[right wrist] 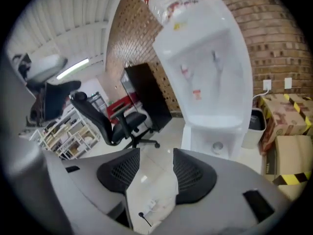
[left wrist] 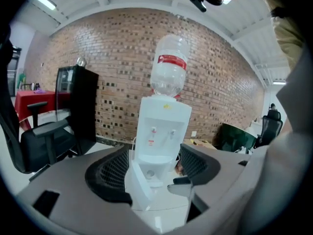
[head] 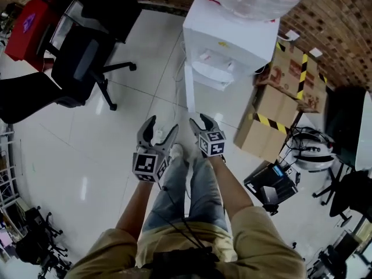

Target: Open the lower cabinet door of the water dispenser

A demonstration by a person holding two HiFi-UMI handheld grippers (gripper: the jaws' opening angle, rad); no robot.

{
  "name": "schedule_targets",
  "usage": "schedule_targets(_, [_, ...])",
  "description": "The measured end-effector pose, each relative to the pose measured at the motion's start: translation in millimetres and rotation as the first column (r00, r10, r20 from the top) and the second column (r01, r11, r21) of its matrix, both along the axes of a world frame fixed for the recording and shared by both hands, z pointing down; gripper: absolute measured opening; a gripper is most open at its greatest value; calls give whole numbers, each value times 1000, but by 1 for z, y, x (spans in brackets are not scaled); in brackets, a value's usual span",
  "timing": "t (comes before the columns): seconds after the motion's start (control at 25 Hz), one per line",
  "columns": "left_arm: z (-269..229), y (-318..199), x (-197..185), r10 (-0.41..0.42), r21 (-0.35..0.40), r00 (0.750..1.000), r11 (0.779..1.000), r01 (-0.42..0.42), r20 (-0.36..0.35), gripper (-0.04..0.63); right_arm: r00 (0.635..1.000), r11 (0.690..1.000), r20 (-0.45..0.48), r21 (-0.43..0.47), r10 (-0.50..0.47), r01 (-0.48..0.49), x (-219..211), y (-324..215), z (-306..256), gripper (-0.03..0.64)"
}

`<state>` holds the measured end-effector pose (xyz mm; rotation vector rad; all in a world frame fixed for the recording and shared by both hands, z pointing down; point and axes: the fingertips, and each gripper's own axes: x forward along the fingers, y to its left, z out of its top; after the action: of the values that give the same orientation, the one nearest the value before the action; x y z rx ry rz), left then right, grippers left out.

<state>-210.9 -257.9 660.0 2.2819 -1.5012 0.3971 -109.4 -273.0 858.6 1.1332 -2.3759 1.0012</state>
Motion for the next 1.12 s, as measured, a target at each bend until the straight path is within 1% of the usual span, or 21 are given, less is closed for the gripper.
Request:
schedule_targets(0.08, [-42, -1, 3, -7, 25, 999, 1000, 7, -33, 324, 999, 996, 30, 77, 41, -43, 24, -10, -75, 241])
schedule_targets(0.12, [-65, -6, 5, -4, 48, 999, 999, 7, -47, 324, 998, 990, 31, 132, 50, -54, 36, -18, -114, 241])
schedule_targets(0.2, [-112, -14, 6, 4, 99, 999, 995, 1, -49, 324, 998, 963, 14, 259, 69, -71, 54, -36, -192, 244])
schedule_targets(0.24, [-133, -17, 5, 5, 123, 999, 992, 0, -44, 324, 996, 942, -4, 327, 86, -80, 62, -42, -228, 255])
schedule_targets(0.32, [-171, -17, 5, 9, 167, 999, 986, -3, -38, 324, 991, 886, -27, 451, 131, -105, 77, -49, -295, 259])
schedule_targets(0.4, [-205, -13, 9, 26, 205, 999, 979, -20, -29, 324, 985, 831, 2, 536, 173, -147, 89, -47, -355, 262])
schedule_targets(0.44, [-221, -10, 11, 36, 223, 999, 974, -31, -19, 324, 981, 810, 24, 561, 190, -171, 93, -41, -382, 265])
schedule_targets(0.52, [-252, -4, 15, 53, 265, 999, 963, -52, 5, 324, 976, 781, 62, 590, 211, -206, 96, -29, -427, 282])
schedule_targets(0.56, [-267, -4, 16, 57, 292, 998, 955, -59, 15, 324, 974, 771, 78, 598, 213, -217, 95, -26, -444, 338])
schedule_targets(0.6, [-281, -4, 17, 61, 320, 998, 945, -65, 22, 324, 972, 765, 90, 604, 215, -225, 94, -23, -458, 459])
schedule_targets(0.68, [-306, -4, 19, 66, 367, 997, 927, -72, 30, 324, 968, 752, 97, 613, 233, -242, 94, -17, -480, 495])
schedule_targets(0.8, [-327, -3, 20, 61, 416, 998, 907, -68, 29, 324, 955, 718, 101, 639, 278, -276, 102, -3, -506, 499])
schedule_targets(0.88, [-333, -4, 22, 58, 435, 998, 898, -62, 23, 324, 944, 705, 119, 638, 307, -309, 111, 2, -518, 497])
schedule_targets(1.0, [-338, -4, 31, 70, 435, 997, 898, -68, 13, 324, 929, 680, 110, 652, 353, -335, 126, 7, -527, 495])
schedule_targets(1.12, [-335, -6, 36, 71, 432, 997, 899, -69, 12, 324, 906, 655, 96, 660, 411, -367, 145, 7, -532, 491])
